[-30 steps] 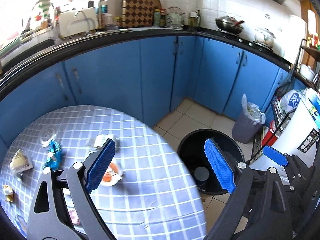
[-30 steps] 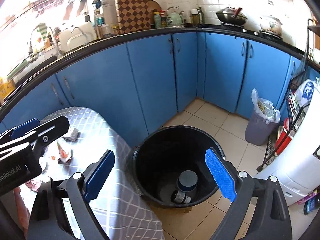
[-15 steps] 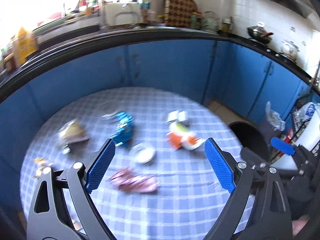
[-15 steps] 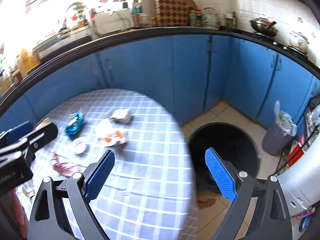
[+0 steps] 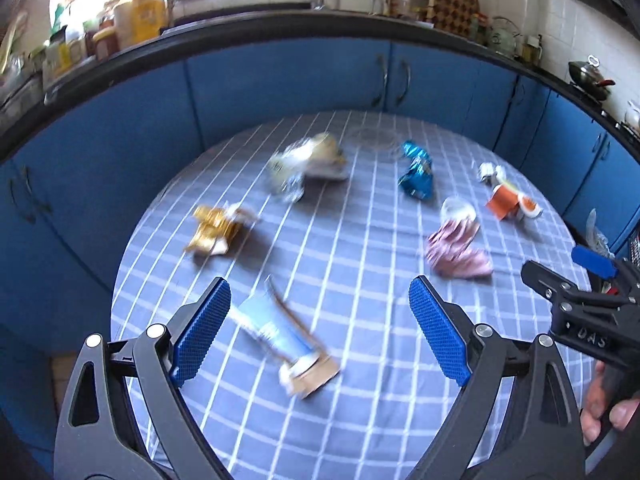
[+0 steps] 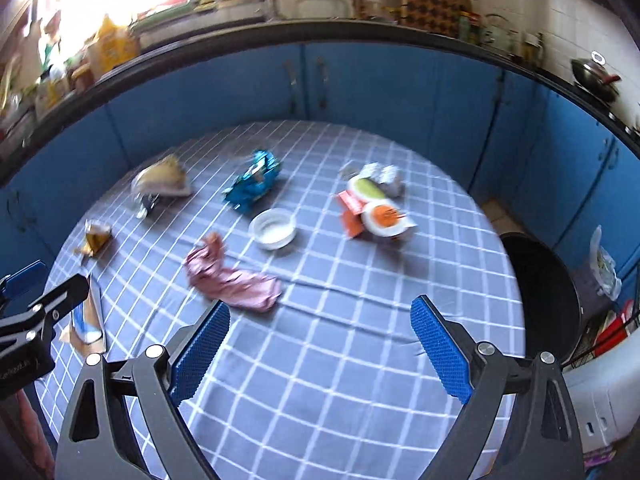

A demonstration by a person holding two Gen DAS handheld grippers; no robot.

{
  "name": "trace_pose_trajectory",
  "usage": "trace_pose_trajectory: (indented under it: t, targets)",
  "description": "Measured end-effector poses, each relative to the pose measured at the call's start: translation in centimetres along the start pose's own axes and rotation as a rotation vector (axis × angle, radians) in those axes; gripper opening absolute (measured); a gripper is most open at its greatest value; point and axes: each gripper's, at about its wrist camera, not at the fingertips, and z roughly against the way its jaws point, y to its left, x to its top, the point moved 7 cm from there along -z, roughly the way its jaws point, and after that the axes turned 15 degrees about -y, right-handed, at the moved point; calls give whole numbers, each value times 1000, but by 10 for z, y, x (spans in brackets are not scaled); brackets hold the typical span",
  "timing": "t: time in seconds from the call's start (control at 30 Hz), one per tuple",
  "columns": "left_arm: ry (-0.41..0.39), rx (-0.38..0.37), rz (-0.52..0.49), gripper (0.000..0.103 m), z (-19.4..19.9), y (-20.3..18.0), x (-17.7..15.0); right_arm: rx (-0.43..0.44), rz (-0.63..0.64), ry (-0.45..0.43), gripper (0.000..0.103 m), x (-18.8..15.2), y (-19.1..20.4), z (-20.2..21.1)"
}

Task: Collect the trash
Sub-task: 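Move both open grippers back over the table, then grasp the crumpled blue-and-white carton with the left gripper while the right gripper grasps the pink wrapper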

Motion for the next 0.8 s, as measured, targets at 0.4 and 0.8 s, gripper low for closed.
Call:
trace_pose_trajectory:
  t: [0.4,0.8]
  targets:
    - [86,-23,24,90,-3,13,-38,16,60,48,89,-16,31,-13]
    - [127,-5,110,59,-16,37,-49,74,68,63,89,-12,51,-37]
